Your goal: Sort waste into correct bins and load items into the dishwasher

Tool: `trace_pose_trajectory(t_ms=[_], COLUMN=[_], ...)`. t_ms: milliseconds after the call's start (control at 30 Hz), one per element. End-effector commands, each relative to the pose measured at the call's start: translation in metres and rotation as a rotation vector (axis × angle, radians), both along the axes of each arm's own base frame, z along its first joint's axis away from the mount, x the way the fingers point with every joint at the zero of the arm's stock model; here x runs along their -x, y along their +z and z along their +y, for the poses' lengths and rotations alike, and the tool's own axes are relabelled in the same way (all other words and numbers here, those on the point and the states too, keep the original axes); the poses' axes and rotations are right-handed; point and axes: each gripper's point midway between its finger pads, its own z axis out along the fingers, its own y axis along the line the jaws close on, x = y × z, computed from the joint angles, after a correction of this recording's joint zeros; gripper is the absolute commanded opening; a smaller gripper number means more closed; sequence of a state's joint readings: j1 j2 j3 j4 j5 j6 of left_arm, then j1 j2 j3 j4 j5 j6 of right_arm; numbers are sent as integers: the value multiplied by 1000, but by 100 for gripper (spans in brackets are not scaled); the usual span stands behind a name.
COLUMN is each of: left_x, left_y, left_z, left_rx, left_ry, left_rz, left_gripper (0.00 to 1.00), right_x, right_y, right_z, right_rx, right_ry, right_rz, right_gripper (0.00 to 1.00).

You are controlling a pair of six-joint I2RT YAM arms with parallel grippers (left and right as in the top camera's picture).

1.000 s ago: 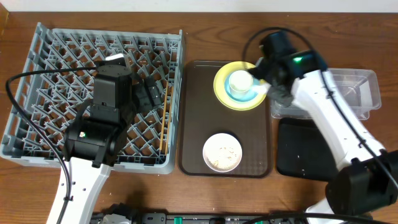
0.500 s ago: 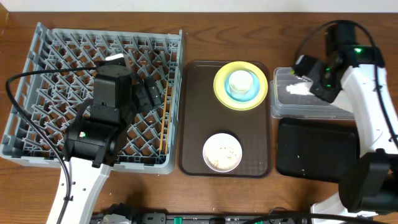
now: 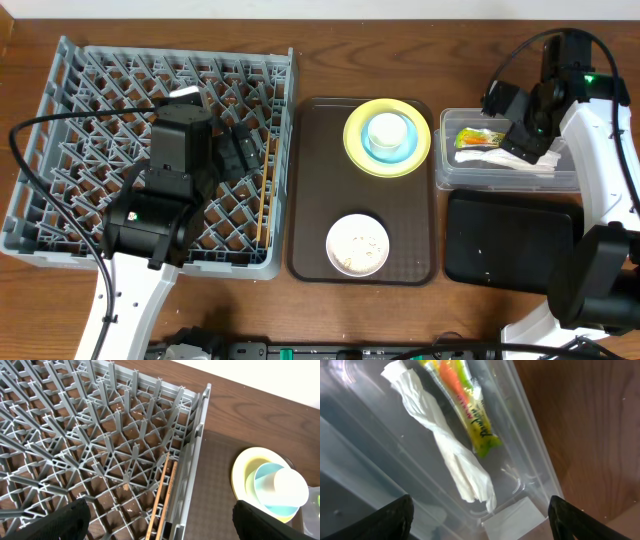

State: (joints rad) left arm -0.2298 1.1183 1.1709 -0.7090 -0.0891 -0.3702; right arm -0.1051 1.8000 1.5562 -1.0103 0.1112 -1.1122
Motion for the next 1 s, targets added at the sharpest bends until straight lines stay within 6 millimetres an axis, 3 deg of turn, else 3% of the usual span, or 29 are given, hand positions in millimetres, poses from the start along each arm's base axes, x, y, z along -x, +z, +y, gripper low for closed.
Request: trace_pose_trajectory(t_ms=[0, 100, 167, 233, 267, 300, 367, 467, 533, 600, 667, 767, 967], left_x=[-1, -1, -1, -1, -1, -1, -1, -1, -1, -1, -1, -1, -1], left_y=[3, 3, 3, 3, 3, 3, 3, 3, 3, 3, 3, 3, 3], left_z=[5, 5, 5, 5, 5, 5, 5, 5, 5, 5, 5, 5, 5], left_rx=[-3, -3, -3, -3, -3, -3, -3, -3, -3, -3, -3, -3, -3], left_ry=[23, 23, 23, 23, 23, 23, 23, 23, 23, 23, 23, 23, 23], left_rz=[-8, -8, -8, -9, -8, -8, -9, -9, -9, -9, -8, -9, -9], left_gripper=[94, 94, 94, 94, 94, 94, 94, 94, 94, 94, 94, 94, 94], right_x=[-6, -6, -1, 8, 15, 21, 39, 70, 93, 121, 134, 149, 161], right_y=[17, 43, 64, 84, 96, 103, 111, 101, 85, 62, 46, 16, -32], right_z=[19, 56, 85, 117, 139, 153, 182, 206, 210, 205, 194, 171, 159], right_rx=[-30, -107, -182, -277, -365, -427, -557, -630, -604, -510, -430, -314, -298], right_ry=[-3, 1, 2, -6, -27, -52, -144, -353, -506, -626, -725, -920, -1124], right_rz=[-68, -149, -200, -243, -257, -255, -212, -76, 24, 113, 125, 82, 49], right_gripper=[84, 81, 74, 45, 39, 41, 58, 38, 26, 28, 28, 31, 33])
